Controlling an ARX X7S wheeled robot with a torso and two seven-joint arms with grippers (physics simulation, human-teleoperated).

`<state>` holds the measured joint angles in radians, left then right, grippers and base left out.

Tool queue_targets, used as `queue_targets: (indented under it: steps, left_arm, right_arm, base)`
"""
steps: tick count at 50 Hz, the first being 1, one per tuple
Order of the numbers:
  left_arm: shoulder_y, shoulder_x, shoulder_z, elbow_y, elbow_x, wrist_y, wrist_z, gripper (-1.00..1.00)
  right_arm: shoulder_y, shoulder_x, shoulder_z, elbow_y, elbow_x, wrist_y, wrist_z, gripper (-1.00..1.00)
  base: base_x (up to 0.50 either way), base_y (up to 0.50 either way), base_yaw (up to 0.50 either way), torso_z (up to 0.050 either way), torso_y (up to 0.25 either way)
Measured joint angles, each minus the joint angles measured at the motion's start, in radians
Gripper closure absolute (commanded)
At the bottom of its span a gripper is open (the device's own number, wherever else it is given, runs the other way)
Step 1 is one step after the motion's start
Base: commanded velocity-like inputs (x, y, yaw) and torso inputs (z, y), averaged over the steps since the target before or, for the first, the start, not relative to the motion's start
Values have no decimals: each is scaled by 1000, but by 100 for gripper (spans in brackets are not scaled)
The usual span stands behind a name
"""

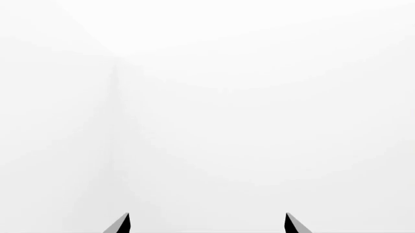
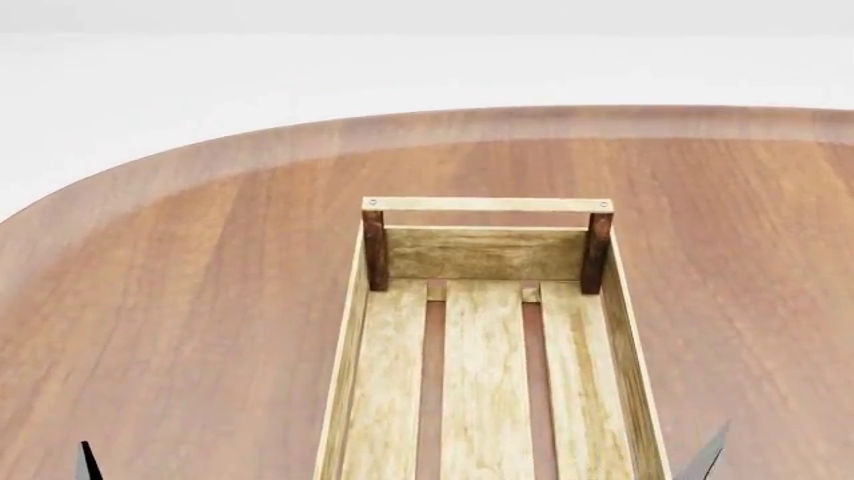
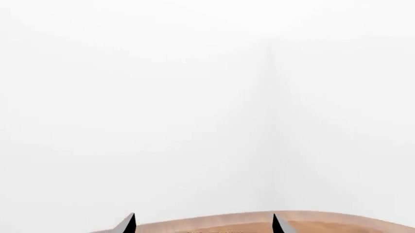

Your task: Pick up the cream cheese and put it in the tray.

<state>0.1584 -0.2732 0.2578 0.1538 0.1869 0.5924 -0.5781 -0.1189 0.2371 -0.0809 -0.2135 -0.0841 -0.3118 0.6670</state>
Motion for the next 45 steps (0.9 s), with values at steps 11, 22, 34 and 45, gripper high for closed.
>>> queue_targets:
  steps: [11,22,34,45]
  left_arm:
    - [-2,-3,5,-3,-1,-2,-4,-100]
    - [-7,-7,10,-11,-5,-2,-7,-100]
    - [-12,-10,17,-20,-5,-4,-10,-100]
    - [-16,-12,23,-24,-6,-7,-13,-100]
  right_arm:
    - [8,1,69,-35,38,91,41,-100]
    - [29,4,125,-92,88,223,69,-100]
    - [67,6,182,-143,149,376,94,-100]
    - [92,3,249,-167,214,486,127,-100]
  base:
    - [0,0,0,0,0]
    - [0,0,0,0,0]
    - [0,0,0,0,0]
    - [0,0,0,0,0]
